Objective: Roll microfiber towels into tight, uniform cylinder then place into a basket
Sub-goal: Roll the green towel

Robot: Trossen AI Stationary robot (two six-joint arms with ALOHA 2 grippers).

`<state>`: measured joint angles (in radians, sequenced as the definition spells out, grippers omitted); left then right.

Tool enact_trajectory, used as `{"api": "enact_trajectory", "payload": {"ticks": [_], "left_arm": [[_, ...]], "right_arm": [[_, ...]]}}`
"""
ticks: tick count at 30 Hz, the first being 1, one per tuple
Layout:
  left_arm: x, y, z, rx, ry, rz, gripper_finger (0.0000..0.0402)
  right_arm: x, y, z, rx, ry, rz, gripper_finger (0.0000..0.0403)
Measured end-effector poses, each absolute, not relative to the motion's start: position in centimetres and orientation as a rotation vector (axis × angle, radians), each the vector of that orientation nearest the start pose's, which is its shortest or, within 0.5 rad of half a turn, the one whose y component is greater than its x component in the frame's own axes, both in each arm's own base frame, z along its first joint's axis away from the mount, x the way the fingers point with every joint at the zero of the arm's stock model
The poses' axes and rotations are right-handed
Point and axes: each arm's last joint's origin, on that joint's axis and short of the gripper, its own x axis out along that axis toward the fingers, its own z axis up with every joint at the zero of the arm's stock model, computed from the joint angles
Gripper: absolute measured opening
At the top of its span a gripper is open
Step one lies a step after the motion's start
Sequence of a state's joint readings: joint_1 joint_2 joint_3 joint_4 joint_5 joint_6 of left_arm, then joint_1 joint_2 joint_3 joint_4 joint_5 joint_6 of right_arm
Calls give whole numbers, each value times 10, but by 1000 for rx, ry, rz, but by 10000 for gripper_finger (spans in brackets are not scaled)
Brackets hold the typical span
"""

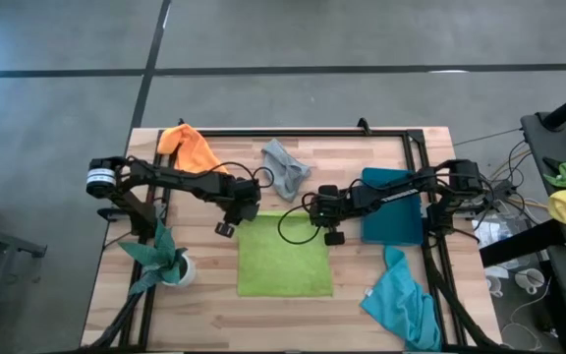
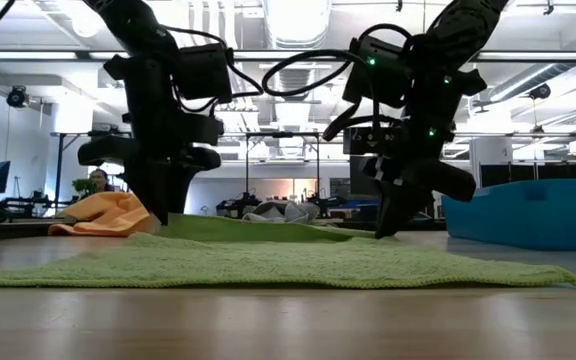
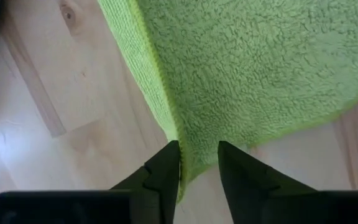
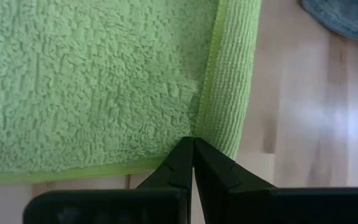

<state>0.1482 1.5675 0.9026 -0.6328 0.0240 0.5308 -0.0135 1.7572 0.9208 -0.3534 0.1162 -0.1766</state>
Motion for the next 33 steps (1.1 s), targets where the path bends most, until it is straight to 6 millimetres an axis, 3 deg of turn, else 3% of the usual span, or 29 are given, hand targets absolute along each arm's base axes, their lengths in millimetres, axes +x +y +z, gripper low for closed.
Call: {"api": "enact_trajectory", "payload": {"ticks": [5, 11, 19, 26, 29, 33], "left_arm": [[270, 39, 173, 339, 1295, -244, 102], [266, 39, 172, 324, 1334, -263, 102], [265, 37, 172, 297, 1332, -297, 102], [266, 30, 172, 325, 1323, -334, 102], [267, 27, 172, 352, 1314, -357, 102], [266, 24, 169, 365, 1323, -375, 103]], "right_arm": [[316, -8, 134, -190, 1190, -23, 29], [319, -8, 139, -173, 1185, -34, 85], [327, -8, 159, -218, 1232, 0, 135], [351, -9, 174, -224, 1031, -20, 138], [362, -11, 168, -181, 943, -53, 130], [373, -13, 149, -144, 961, -78, 113]]}}
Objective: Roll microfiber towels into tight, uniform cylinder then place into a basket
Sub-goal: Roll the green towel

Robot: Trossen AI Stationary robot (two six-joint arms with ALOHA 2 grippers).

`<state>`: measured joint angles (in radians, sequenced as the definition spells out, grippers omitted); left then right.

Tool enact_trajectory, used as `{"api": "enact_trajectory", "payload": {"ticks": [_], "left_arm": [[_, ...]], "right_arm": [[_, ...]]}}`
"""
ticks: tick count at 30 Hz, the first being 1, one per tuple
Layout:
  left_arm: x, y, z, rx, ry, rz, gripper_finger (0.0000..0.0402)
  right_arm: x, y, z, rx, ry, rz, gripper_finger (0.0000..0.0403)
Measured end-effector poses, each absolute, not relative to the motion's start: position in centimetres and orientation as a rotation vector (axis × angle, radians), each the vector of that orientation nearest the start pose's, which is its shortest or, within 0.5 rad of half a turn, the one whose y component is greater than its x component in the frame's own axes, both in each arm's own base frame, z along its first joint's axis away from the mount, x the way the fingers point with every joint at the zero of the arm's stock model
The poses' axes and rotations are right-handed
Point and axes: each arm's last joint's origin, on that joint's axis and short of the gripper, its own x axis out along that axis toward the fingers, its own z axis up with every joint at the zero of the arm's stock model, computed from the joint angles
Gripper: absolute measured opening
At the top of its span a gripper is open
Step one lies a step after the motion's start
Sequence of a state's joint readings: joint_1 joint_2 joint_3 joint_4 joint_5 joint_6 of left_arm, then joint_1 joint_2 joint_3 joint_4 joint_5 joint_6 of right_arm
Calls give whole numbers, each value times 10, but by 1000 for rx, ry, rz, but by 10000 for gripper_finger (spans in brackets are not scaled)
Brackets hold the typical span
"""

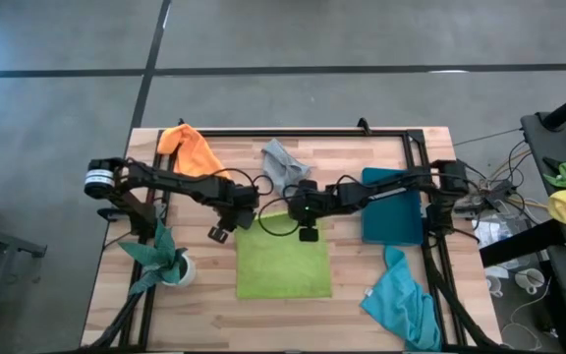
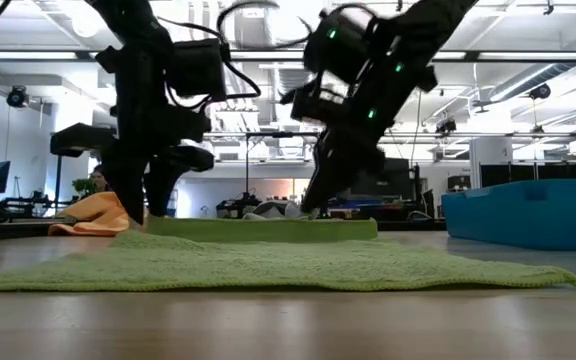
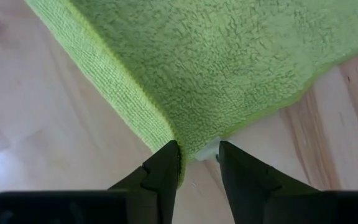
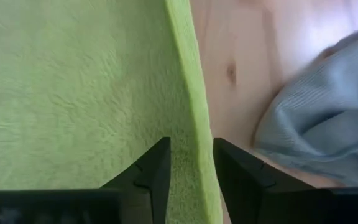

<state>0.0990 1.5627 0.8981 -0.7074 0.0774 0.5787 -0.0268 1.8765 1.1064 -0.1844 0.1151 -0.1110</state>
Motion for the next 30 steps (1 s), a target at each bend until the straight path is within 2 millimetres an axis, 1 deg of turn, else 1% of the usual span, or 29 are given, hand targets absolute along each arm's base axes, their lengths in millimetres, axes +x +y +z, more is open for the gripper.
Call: {"api": "enact_trajectory", "payload": {"ticks": [2, 4, 7, 10, 13, 17, 19, 22, 25, 30], "left_arm": [[264, 24, 166, 368, 1335, -380, 103], [262, 24, 164, 367, 1344, -381, 103], [259, 23, 161, 368, 1358, -381, 103], [259, 24, 160, 372, 1363, -377, 103], [259, 24, 160, 380, 1366, -370, 103], [258, 24, 159, 379, 1367, -370, 103], [259, 24, 159, 379, 1363, -369, 103], [259, 24, 159, 379, 1363, -369, 103], [258, 24, 160, 357, 1378, -355, 103], [251, 23, 172, 340, 1459, -372, 103]], "right_arm": [[377, -14, 144, -116, 973, -98, 100], [380, -14, 150, -90, 961, -112, 85], [386, -14, 164, -94, 920, -115, 60], [387, -18, 167, -95, 911, -122, 34], [387, -24, 155, -84, 945, -137, 13], [385, -23, 131, -66, 1039, -89, 9], [385, -21, 124, -60, 1059, -69, 9], [386, -21, 120, -50, 1068, -60, 9], [386, -22, 119, -54, 1067, -60, 9], [386, -22, 119, -67, 1070, -54, 9]]}}
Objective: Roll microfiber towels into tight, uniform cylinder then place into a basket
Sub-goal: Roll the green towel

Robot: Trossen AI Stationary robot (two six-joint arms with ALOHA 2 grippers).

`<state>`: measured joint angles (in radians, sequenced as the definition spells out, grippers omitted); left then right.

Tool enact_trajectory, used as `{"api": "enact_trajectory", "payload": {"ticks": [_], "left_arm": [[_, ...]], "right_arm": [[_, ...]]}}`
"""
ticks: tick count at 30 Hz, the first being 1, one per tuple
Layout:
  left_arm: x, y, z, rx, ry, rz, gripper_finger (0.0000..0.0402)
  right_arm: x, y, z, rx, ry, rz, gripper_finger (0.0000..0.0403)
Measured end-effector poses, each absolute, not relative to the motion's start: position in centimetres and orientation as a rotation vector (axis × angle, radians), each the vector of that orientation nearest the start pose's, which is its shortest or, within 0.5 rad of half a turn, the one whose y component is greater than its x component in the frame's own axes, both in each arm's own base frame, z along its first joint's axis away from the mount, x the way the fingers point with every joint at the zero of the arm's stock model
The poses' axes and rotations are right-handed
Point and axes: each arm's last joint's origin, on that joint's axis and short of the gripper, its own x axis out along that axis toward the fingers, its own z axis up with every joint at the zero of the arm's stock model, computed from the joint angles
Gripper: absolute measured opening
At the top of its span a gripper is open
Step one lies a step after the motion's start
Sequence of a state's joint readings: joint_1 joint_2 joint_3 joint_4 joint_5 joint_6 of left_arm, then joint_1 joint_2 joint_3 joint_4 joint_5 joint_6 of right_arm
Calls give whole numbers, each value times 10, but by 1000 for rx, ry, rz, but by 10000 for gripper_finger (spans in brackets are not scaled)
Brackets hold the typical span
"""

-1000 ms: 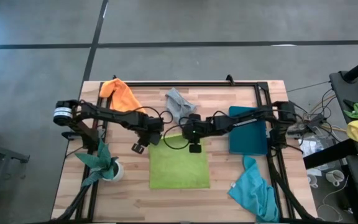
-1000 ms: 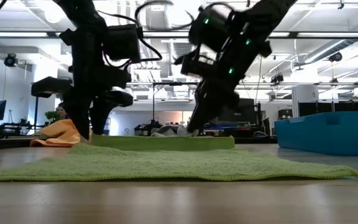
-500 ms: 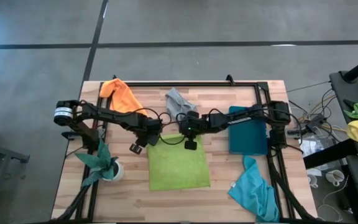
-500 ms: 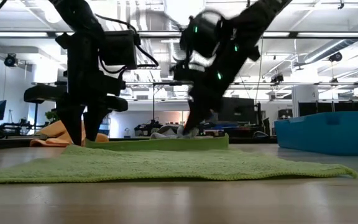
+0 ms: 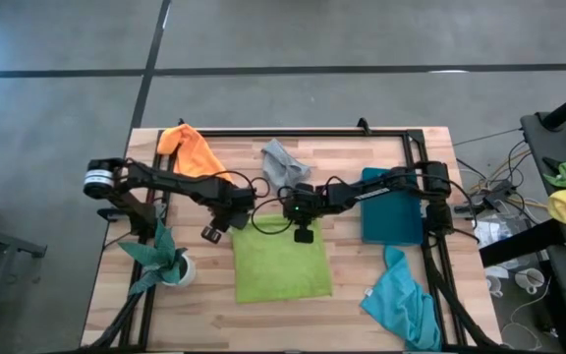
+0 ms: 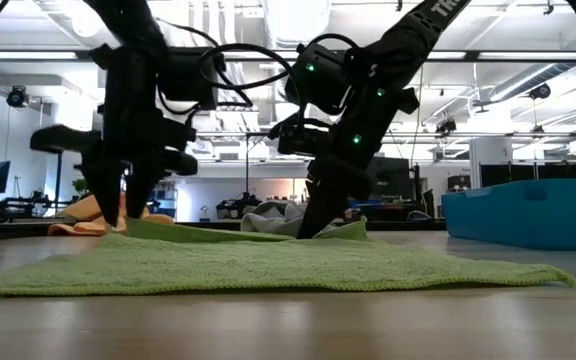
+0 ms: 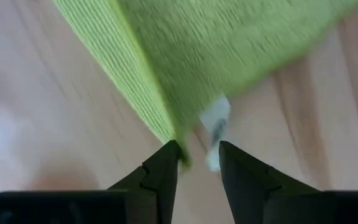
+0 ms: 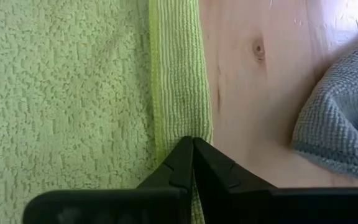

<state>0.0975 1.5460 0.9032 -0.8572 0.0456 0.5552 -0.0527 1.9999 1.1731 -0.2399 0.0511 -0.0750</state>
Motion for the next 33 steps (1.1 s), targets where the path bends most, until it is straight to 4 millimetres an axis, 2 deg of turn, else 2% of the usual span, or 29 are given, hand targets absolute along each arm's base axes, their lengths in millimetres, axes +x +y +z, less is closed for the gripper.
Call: {"api": "enact_trajectory", "payload": {"ticks": [6, 9, 12, 16, 23, 28, 33], "left_arm": [[238, 22, 191, 300, 1487, -346, 103], [239, 24, 197, 257, 1391, -260, 103], [250, 29, 196, 182, 1232, -128, 103], [264, 33, 186, 111, 1147, -27, 102], [268, 30, 148, 95, 1322, -60, 102], [271, 31, 138, 90, 1352, -64, 102], [271, 31, 140, 92, 1344, -63, 102]], "right_arm": [[385, -22, 118, -71, 1079, -53, 9], [385, -22, 118, -71, 1080, -52, 9], [385, -22, 118, -75, 1080, -50, 9], [386, -22, 118, -75, 1082, -50, 9], [388, -22, 121, -87, 1078, -44, 9], [389, -22, 124, -101, 1084, -34, 9], [384, -23, 140, -101, 1087, -36, 12]]}}
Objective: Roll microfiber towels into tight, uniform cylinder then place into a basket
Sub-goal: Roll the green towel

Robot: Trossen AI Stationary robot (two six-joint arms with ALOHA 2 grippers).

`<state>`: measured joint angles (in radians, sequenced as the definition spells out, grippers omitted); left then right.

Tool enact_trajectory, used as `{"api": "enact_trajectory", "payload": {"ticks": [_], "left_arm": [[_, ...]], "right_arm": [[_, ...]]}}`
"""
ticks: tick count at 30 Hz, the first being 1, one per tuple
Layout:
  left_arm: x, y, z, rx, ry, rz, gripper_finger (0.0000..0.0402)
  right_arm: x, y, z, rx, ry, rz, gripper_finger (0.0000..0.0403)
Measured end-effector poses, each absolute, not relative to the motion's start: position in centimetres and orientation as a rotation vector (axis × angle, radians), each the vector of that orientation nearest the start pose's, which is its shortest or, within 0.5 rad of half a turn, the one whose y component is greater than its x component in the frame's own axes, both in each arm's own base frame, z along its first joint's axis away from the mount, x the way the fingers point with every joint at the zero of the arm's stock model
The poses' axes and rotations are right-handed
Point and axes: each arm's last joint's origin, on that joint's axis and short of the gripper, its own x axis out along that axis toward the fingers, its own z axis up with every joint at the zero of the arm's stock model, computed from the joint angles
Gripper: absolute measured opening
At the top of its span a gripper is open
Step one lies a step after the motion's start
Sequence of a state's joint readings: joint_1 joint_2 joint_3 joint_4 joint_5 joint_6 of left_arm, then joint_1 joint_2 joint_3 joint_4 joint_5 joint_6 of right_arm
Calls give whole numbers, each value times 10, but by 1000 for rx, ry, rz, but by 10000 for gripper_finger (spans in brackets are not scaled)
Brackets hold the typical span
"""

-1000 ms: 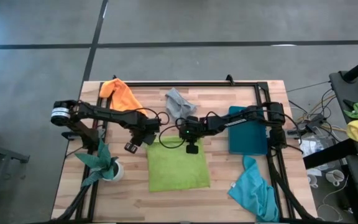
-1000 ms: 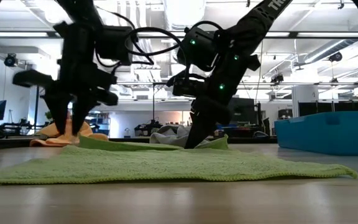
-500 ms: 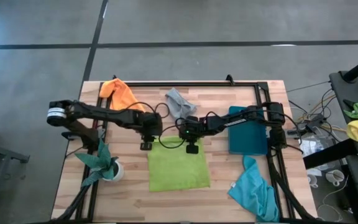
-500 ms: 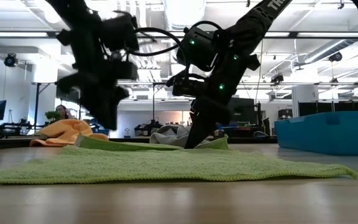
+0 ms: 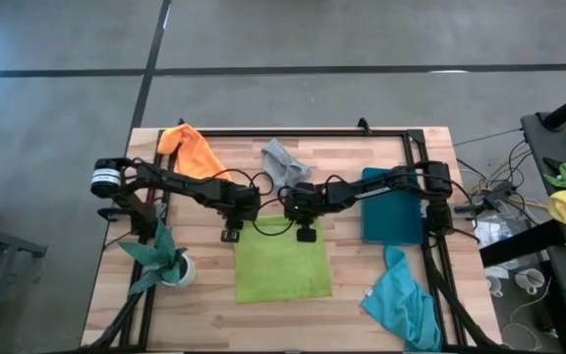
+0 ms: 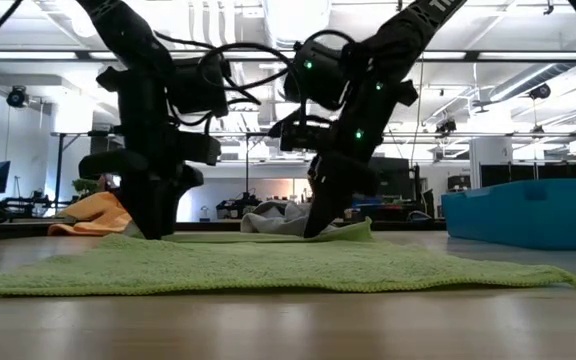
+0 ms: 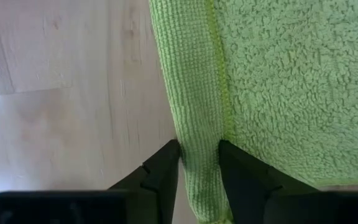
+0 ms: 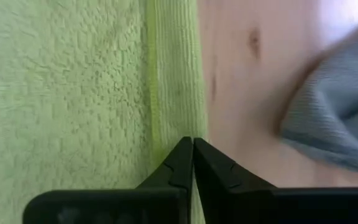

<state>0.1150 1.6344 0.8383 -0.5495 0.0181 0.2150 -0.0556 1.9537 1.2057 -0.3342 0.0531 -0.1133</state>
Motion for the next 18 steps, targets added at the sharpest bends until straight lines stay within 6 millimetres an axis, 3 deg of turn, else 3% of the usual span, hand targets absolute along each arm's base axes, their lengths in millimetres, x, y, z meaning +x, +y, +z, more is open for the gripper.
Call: {"api": "enact_trajectory", "payload": {"ticks": [5, 12, 18], "left_arm": [[271, 31, 140, 91, 1345, -63, 102], [270, 31, 139, 90, 1349, -63, 102], [270, 31, 139, 89, 1351, -63, 102]], "right_arm": [[374, -32, 161, -77, 1093, -54, 49], [358, -53, 156, 118, 1214, 9, 127], [352, -60, 153, 184, 1242, 37, 165]]}}
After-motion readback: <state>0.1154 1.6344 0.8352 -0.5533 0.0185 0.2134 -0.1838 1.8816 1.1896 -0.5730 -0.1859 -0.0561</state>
